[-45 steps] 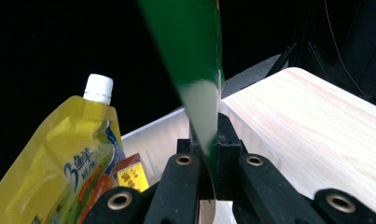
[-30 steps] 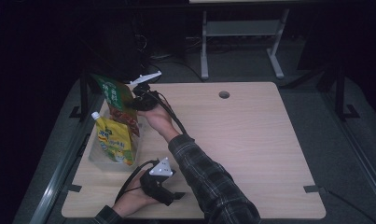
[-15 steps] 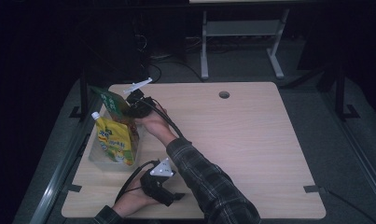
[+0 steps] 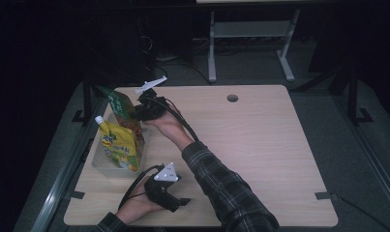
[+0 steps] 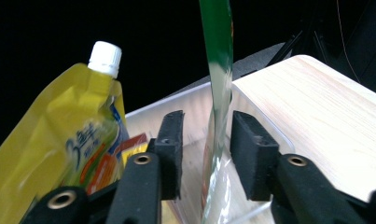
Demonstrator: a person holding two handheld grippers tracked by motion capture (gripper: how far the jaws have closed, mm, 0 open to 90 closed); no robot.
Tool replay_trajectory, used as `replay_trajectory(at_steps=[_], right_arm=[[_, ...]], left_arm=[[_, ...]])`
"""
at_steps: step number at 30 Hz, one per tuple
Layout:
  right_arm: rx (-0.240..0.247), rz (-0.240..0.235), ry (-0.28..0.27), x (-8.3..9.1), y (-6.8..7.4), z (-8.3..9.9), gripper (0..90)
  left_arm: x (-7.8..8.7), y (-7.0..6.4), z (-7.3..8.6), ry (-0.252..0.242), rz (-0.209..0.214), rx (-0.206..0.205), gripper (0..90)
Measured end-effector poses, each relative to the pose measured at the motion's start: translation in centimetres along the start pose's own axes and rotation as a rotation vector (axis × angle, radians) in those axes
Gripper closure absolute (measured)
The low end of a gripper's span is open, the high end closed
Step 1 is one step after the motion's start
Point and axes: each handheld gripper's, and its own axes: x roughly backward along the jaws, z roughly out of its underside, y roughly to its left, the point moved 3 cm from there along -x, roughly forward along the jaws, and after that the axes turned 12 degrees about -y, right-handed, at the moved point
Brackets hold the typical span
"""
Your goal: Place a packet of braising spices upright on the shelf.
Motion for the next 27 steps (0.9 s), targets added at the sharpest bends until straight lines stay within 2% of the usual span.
replay_trajectory(at_steps=[2, 3, 4, 6, 8, 9, 11, 12, 13, 15, 16, 18, 19, 20, 22, 23, 24, 25, 26, 27], right_arm=[[0.018, 0.011, 0.0, 1.3, -0.1, 0.1, 57.2], [0.017, 0.014, 0.002, 1.7, -0.1, 0.1, 56.0], [0.024, 0.018, 0.002, 2.2, -0.1, 0.2, 54.6], [0.025, 0.023, 0.006, 3.3, -0.3, 0.5, 52.4], [0.032, 0.031, 0.014, 4.3, -0.4, 0.8, 50.1], [0.032, 0.031, 0.014, 4.3, -0.4, 0.8, 50.1], [0.037, 0.043, 0.022, 5.9, -0.6, 1.4, 47.5], [0.037, 0.043, 0.022, 5.9, -0.6, 1.4, 47.5], [0.036, 0.05, 0.019, 7.1, -0.8, 1.9, 45.9], [0.032, 0.057, 0.02, 7.6, -1.0, 2.2, 45.3], [0.028, 0.071, 0.018, 8.8, -1.3, 2.9, 43.6], [0.019, 0.077, 0.017, 9.4, -1.3, 3.2, 42.9], [0.029, 0.097, 0.019, 10.6, -1.6, 3.9, 41.4], [0.029, 0.097, 0.019, 10.6, -1.6, 3.9, 41.4], [0.027, 0.112, 0.02, 11.8, -1.7, 4.6, 40.1], [0.028, 0.133, 0.031, 12.9, -2.0, 5.4, 38.9], [0.028, 0.133, 0.031, 12.9, -2.0, 5.4, 38.9], [0.025, 0.148, 0.038, 14.0, -2.2, 6.3, 38.7], [0.025, 0.148, 0.038, 14.0, -2.2, 6.3, 38.7], [0.035, 0.169, 0.047, 15.1, -2.4, 7.2, 38.0]], left_arm=[[-0.1, -0.1, 0.0, -0.017, -0.002, 0.021, 14.4], [0.1, 0.1, 0.0, -0.003, -0.006, -0.001, 14.5], [0.1, 0.2, 0.0, -0.003, -0.007, 0.002, 14.5], [0.0, 0.1, 0.0, -0.021, -0.011, 0.033, 15.1], [0.1, 0.3, 0.0, -0.01, -0.012, 0.023, 15.5], [0.1, 0.3, 0.0, -0.01, -0.012, 0.023, 15.5], [0.2, 0.4, 0.1, -0.011, -0.011, 0.03, 15.6], [0.2, 0.5, 0.1, -0.013, -0.013, 0.028, 15.6], [0.3, 0.6, 0.1, -0.022, -0.011, 0.037, 15.6], [0.4, 0.6, 0.1, -0.025, -0.012, 0.038, 15.6], [0.5, 0.7, 0.1, -0.017, -0.012, 0.027, 15.7], [0.6, 0.6, 0.1, -0.012, -0.014, 0.022, 15.7], [0.7, 0.6, 0.2, -0.005, -0.012, 0.007, 15.7], [0.7, 0.6, 0.2, -0.005, -0.012, 0.007, 15.7], [0.7, 0.5, 0.1, -0.016, -0.009, 0.016, 15.6], [0.7, 0.5, 0.1, -0.018, -0.007, 0.006, 15.7], [0.7, 0.5, 0.1, -0.018, -0.007, 0.006, 15.6], [0.7, 0.4, 0.1, -0.011, -0.002, 0.006, 15.6], [0.7, 0.4, 0.1, -0.011, -0.002, 0.006, 15.6], [0.8, 0.4, 0.2, -0.001, 0.002, -0.006, 15.6]])
